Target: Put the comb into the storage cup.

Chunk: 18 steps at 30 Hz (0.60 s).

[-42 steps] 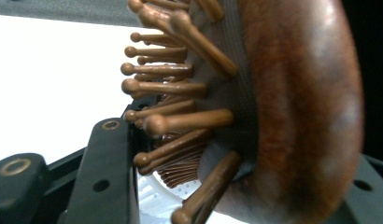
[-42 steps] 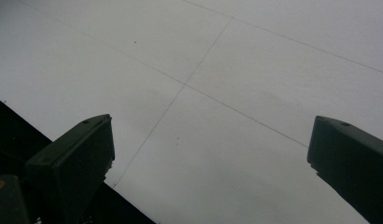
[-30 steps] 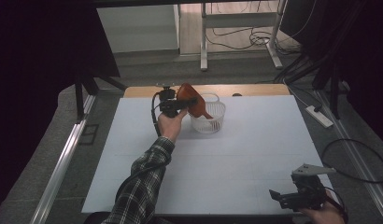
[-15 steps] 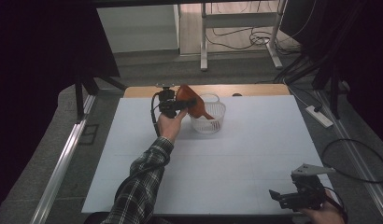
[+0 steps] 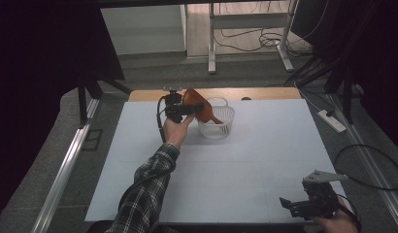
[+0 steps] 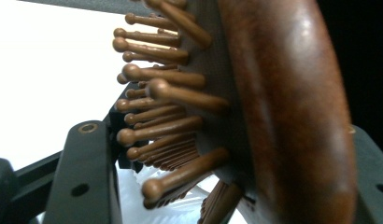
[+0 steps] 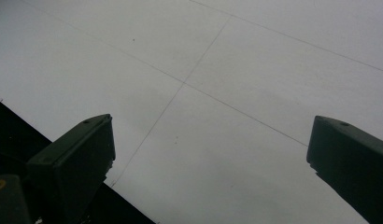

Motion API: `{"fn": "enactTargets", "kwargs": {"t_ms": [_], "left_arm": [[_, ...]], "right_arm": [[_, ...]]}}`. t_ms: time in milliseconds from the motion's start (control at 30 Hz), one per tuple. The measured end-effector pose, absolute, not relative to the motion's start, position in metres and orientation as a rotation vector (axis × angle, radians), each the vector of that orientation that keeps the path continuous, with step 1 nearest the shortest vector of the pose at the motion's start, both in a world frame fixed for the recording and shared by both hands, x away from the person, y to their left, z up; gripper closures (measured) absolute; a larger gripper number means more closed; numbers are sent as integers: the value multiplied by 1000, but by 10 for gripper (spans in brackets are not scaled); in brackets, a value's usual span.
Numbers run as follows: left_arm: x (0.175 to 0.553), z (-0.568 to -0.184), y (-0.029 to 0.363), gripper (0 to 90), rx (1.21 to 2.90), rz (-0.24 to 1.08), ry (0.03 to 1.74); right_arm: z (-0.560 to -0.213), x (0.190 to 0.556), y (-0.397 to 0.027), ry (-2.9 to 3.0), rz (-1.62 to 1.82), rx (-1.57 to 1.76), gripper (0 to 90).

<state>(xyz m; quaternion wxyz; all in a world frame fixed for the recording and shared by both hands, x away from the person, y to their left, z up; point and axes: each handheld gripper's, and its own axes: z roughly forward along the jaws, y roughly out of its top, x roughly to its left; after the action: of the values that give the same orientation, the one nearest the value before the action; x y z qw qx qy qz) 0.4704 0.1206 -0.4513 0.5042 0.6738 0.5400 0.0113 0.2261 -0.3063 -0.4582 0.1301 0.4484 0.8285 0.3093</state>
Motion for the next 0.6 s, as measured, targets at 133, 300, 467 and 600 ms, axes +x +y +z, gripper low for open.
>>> {"fn": "enactTargets", "kwargs": {"t_ms": [133, 300, 467, 600], "left_arm": [[471, -454, 121, 365, 1636, 14, 1312], [471, -456, 121, 339, 1637, 7, 1312], [471, -453, 121, 308, 1659, 28, 1306], [470, -451, 122, 271, 1672, 45, 1298]], "right_arm": [[-458, 226, -306, 2406, 899, 1303, 12], [-458, 226, -306, 2408, 895, 1304, 12], [-458, 226, -306, 2406, 896, 1305, 12], [-458, 226, -306, 2409, 894, 1304, 12]]}}
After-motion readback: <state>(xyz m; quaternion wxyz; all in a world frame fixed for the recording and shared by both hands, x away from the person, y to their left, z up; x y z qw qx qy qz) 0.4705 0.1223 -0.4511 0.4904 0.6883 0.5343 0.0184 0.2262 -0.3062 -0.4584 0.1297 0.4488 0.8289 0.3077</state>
